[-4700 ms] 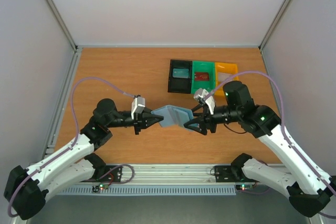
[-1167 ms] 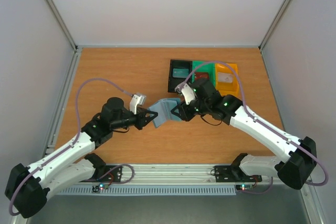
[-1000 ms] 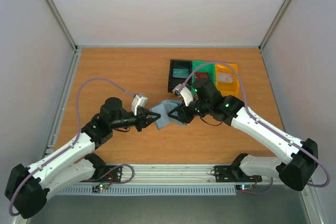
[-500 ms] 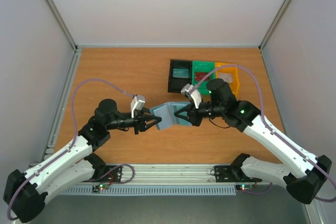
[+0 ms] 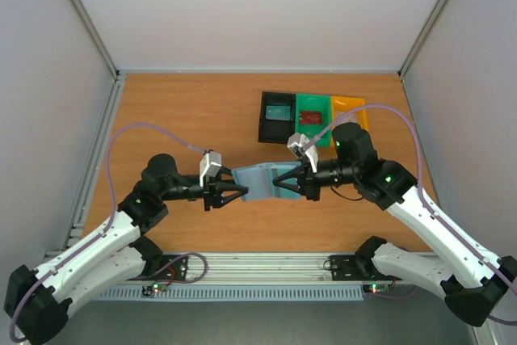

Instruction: Take the credit cards out of the card holder

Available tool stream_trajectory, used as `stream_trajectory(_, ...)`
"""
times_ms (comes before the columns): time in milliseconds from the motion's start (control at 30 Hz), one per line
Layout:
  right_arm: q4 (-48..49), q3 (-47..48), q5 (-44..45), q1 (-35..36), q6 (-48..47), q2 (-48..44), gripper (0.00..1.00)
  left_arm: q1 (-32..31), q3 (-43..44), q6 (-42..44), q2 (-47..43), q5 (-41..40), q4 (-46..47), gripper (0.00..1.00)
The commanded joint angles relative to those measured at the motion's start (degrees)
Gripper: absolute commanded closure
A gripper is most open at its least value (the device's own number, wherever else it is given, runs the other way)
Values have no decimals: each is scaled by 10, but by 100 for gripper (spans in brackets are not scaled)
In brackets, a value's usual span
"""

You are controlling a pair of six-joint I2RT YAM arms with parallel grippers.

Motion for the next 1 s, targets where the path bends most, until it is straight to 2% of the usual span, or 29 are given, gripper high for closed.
stream_trajectory(0,1,16,-40,-4,-14,-2,99,3,-1,21,-10,4,29,59)
stream_trajectory(133,31,12,-55,-4,12,22,99,-4,0,25,1,-32,38,59)
stream_trajectory(333,101,11,-105,-4,58,86,99,-57,15,42,33,-60,99,58)
stream_trajectory(467,107,0,-83,-5,39,62,99,-60,21,25,26,-72,101,63)
stream_trajectory(667,112,-22,-126,-72,50,31,99,-56,24,52,-13,-50,61,57)
stream_trajectory(967,98,-20,-155,-93,54,23,99,-48,34,56,-19,-51,63,73)
